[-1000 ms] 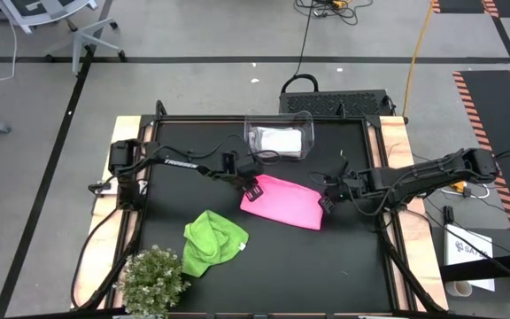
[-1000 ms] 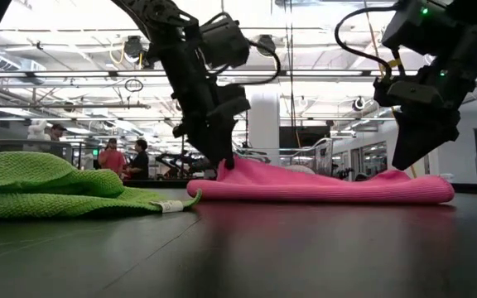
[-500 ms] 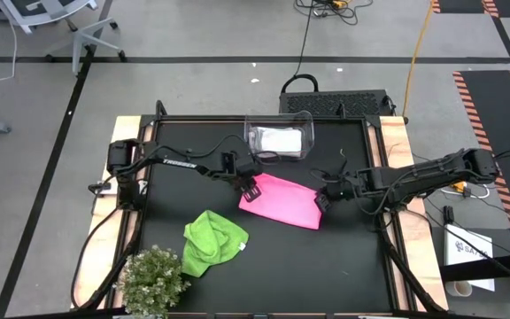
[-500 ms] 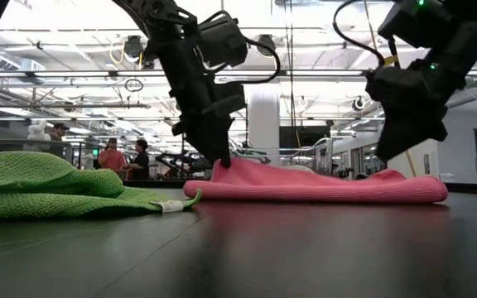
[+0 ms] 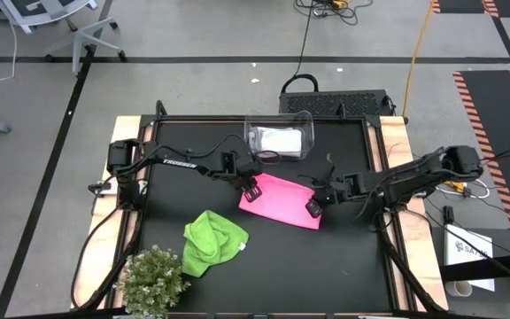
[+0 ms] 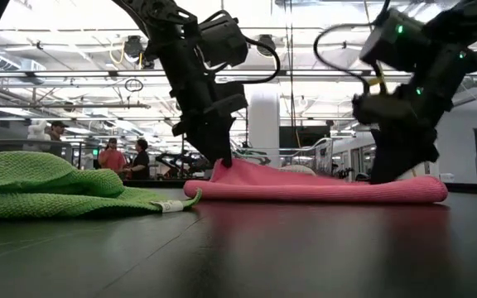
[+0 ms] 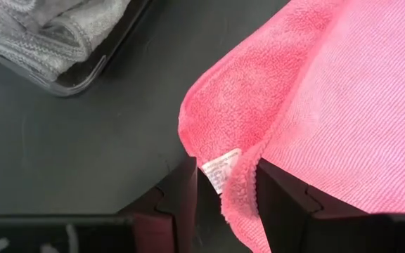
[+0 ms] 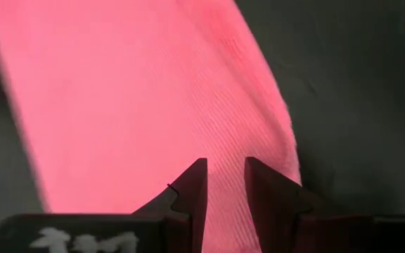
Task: Fold microfiber towels
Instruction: Fold the pink microfiber cloth
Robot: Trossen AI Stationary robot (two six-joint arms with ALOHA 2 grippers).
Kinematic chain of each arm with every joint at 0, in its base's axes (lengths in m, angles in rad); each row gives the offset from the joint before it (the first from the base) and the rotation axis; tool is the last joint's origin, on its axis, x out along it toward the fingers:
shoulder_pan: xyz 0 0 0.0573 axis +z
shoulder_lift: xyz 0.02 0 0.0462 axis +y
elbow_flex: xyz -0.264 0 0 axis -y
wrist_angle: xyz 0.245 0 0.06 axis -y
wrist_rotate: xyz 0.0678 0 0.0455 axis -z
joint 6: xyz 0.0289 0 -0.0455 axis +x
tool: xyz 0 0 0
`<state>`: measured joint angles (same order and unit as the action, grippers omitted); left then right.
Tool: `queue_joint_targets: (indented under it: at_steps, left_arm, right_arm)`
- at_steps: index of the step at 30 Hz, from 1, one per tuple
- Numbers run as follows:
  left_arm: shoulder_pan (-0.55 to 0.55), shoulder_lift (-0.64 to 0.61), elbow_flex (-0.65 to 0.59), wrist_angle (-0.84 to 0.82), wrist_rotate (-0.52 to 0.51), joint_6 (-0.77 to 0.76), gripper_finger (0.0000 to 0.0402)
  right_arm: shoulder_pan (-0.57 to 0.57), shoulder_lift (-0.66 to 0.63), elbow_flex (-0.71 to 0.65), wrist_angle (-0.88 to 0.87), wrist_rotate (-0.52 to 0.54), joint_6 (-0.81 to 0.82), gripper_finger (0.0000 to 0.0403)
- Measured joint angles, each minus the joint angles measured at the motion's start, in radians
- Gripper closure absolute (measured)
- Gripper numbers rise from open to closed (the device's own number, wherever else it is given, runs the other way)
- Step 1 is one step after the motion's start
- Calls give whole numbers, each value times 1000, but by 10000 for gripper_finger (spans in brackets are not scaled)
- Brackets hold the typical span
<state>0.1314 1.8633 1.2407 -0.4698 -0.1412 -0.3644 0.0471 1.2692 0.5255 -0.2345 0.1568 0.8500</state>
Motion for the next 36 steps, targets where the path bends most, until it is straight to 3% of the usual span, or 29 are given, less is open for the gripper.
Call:
queue_joint_targets:
  at_steps: [6,15,20,23,30,36]
  left_arm:
    - [3,0,0,-25,-7,24,265]
    - [63,0,0,-249,-95,57,265]
    - [67,0,0,-120,86,21,265]
    - [18,5,0,12,137,57,265]
    - [-74,48,1,99,59,155,266]
    - [-83,132,3,99,44,131,274]
  right_arm:
    - [0,70,5,-27,-8,-7,314]
    - [0,62,3,-27,-20,-6,314]
    - [0,62,2,-25,-22,-6,314]
    - [0,63,2,-24,-23,3,314]
    - [0,54,-4,75,-116,28,320]
    - [1,17,9,121,-155,23,384]
